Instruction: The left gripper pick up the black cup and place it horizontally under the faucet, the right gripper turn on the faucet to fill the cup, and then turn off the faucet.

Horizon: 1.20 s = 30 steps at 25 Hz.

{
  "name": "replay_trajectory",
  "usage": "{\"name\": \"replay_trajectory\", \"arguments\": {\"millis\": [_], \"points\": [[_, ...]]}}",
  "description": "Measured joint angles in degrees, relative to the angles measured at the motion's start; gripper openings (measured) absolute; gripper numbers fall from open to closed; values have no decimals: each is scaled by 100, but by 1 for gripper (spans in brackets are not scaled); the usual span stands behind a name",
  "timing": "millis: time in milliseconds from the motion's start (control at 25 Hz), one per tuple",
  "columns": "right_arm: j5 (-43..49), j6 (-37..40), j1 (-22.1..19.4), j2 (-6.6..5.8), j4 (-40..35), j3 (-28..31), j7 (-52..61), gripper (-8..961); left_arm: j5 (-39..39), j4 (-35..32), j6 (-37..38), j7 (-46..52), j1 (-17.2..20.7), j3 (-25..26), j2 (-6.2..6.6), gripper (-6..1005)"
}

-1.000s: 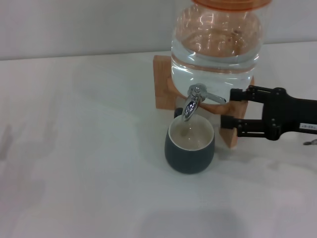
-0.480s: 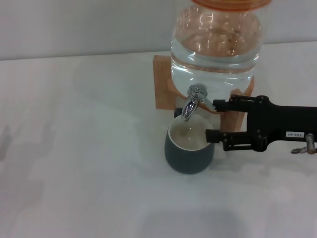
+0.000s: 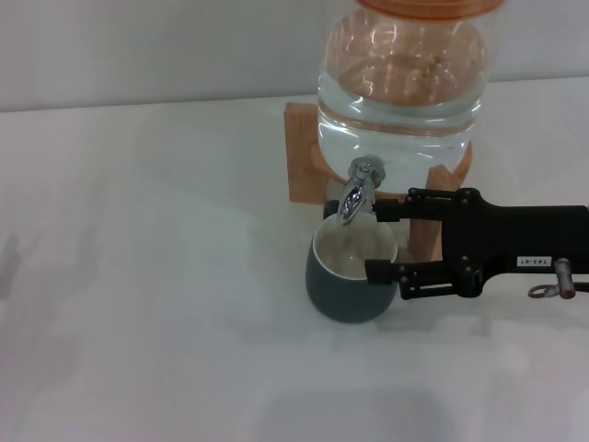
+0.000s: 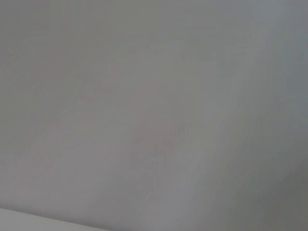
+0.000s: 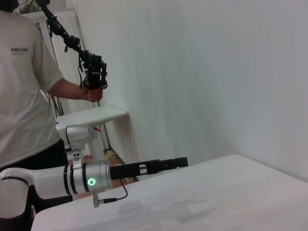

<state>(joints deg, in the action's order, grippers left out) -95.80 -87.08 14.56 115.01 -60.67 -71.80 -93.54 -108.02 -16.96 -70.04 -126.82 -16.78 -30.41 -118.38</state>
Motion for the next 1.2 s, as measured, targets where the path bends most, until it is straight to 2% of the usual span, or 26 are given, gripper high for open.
{"name": "replay_trajectory", "arguments": {"millis": [360, 560, 880, 1200], "points": [[-90, -273, -123, -14, -22, 107, 3, 823, 0, 0, -1, -5, 26, 0, 0, 571], [-191, -358, -129, -3, -24, -69, 3, 823, 0, 0, -1, -10, -5, 0, 1, 571], [-459, -149, -93, 4, -158, -750, 3, 823, 24, -51, -1, -9, -2, 0, -2, 571], [-484, 919, -137, 4, -784, -1837, 217, 823, 25, -53, -5, -9, 16, 0, -7, 571]]}}
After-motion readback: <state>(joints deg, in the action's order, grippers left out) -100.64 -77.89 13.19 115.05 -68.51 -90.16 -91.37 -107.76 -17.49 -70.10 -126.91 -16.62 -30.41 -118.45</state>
